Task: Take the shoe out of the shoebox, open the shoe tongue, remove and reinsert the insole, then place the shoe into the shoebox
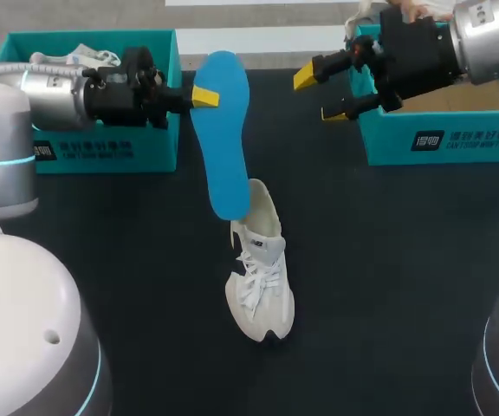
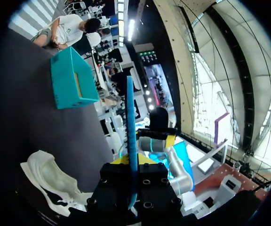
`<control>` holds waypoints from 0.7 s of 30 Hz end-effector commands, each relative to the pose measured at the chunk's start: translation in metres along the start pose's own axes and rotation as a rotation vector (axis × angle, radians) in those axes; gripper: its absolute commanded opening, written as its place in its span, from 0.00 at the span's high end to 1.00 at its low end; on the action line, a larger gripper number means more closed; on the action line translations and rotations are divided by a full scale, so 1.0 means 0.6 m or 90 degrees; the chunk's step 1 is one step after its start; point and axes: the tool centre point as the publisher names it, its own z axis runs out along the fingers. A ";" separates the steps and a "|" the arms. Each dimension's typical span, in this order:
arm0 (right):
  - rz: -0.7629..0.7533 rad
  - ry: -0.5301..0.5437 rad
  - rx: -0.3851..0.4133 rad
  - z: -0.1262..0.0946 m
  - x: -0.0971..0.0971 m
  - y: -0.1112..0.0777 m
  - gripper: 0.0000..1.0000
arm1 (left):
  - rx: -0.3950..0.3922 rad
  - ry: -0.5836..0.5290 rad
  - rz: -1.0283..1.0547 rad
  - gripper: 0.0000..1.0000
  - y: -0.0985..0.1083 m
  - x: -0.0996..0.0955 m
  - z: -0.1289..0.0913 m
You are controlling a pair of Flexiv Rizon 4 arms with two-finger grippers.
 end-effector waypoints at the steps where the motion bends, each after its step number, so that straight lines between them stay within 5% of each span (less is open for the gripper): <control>1: -0.028 -0.229 -0.030 0.024 0.023 -0.010 0.00 | -0.001 0.022 -0.124 1.00 0.006 -0.013 0.002; 7: -0.048 -0.320 -0.032 0.047 0.040 -0.018 0.00 | 0.022 0.036 -0.201 1.00 0.001 -0.024 0.001; 21: -0.094 -0.482 0.055 0.091 0.068 -0.008 0.00 | -0.017 0.005 -0.187 1.00 -0.003 -0.024 0.040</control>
